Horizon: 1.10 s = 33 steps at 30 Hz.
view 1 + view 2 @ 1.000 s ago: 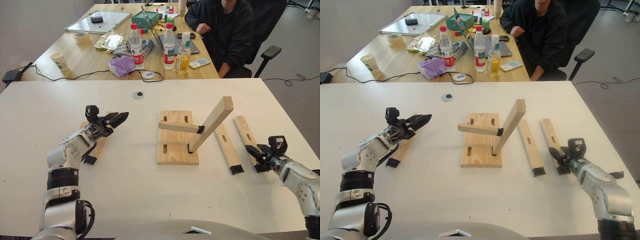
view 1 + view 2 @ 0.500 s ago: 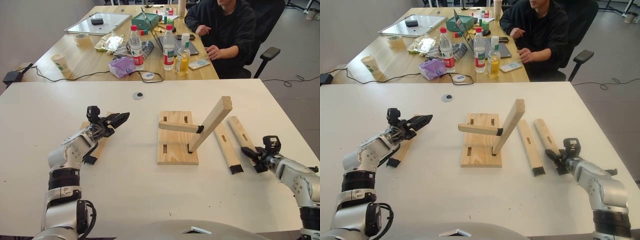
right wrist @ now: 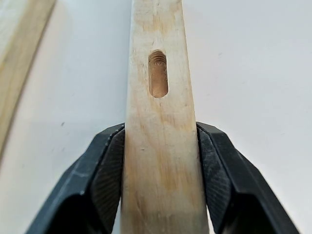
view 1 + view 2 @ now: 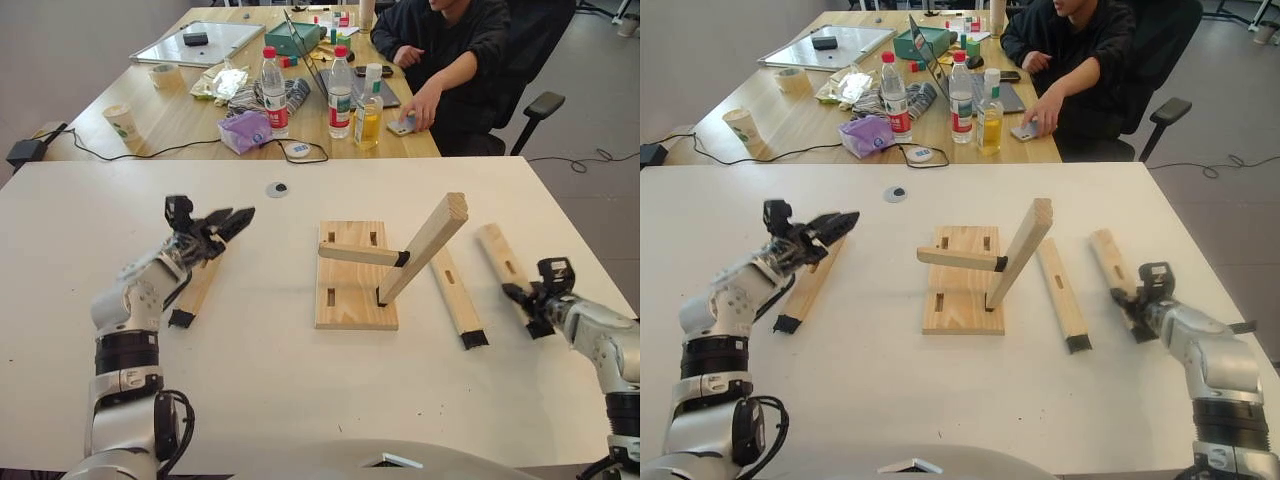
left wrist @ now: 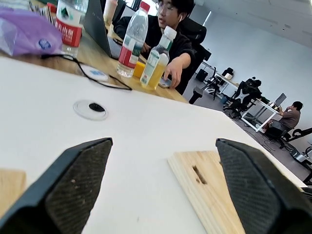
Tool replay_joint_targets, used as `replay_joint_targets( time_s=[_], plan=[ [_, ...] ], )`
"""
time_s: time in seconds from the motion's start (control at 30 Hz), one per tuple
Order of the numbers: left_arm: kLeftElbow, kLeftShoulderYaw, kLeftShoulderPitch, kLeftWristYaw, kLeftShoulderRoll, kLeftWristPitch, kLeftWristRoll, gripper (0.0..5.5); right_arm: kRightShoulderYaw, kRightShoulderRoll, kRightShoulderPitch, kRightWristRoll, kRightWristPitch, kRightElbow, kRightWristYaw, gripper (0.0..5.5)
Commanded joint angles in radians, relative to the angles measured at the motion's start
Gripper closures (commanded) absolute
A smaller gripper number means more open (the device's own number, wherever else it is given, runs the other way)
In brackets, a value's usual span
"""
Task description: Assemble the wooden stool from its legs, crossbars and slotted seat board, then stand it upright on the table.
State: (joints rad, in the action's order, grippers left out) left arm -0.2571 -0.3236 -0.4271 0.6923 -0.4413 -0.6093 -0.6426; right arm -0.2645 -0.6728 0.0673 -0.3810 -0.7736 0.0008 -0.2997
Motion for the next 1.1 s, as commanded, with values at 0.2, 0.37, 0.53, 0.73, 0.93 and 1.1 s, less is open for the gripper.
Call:
replay_joint_targets(
  time_s=[0.2, 0.37, 0.53, 0.73, 0.93, 1.1],
  plan=[
    [0.363, -0.023, -0.346, -0.146, 0.037, -0.306, -0.39, 1.58, -0.151, -0.116, 0.71, -0.398, -0.165, -0.21, -0.143, 3.45],
    [0.493, 0.026, -0.352, -0.342, 0.174, -0.403, -0.67, 1.58, -0.117, 0.022, 0.901, -0.794, -0.386, -0.23, -0.113, 3.45],
    [0.512, 0.078, -0.367, -0.464, 0.266, -0.376, -0.805, 1.58, -0.078, 0.067, 0.931, -1.021, -0.459, -0.216, -0.036, 3.45],
    [0.494, 0.073, -0.398, -0.541, 0.291, -0.307, -0.96, 1.58, -0.036, 0.049, 0.89, -1.217, -0.453, -0.242, 0.062, 3.45],
    [0.481, 0.076, -0.408, -0.557, 0.262, -0.265, -1.082, 1.58, -0.005, 0.025, 0.849, -1.305, -0.414, -0.257, 0.123, 3.45],
    [0.484, 0.104, -0.403, -0.55, 0.245, -0.25, -1.091, 1.58, 0.017, 0.002, 0.829, -1.354, -0.374, -0.271, 0.153, 3.45]
  ],
)
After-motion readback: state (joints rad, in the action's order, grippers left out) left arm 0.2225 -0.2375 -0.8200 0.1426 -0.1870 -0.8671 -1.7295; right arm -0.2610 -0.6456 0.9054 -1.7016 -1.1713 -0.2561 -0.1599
